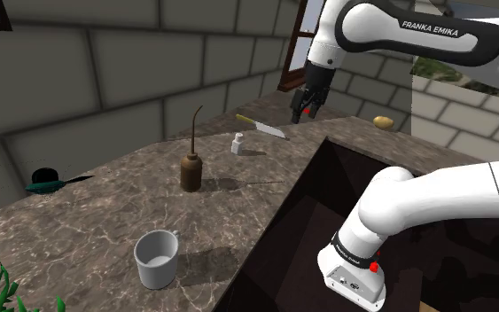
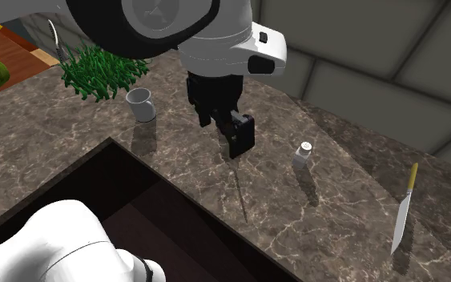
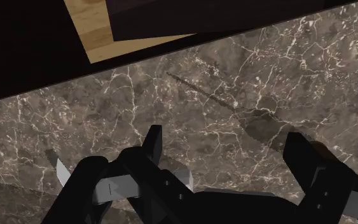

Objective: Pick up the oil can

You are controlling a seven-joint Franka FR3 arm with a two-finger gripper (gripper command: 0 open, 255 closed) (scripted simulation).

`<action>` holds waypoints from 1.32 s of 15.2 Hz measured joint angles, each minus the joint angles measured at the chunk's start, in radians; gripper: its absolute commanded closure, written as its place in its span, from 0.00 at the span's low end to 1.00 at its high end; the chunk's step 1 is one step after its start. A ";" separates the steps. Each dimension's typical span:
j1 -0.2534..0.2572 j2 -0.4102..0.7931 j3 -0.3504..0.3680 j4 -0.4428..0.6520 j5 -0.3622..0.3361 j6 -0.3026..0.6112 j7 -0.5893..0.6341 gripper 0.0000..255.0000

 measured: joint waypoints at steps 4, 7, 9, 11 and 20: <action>-0.009 -0.017 0.073 -0.039 0.032 0.046 0.117 0.00; -0.021 -0.014 0.181 -0.055 0.075 0.094 0.289 0.00; -0.035 0.017 0.261 -0.052 0.101 0.141 0.411 0.00; -0.054 0.049 0.338 -0.044 0.118 0.184 0.530 0.00; -0.239 0.313 0.709 0.123 0.063 0.325 1.099 0.00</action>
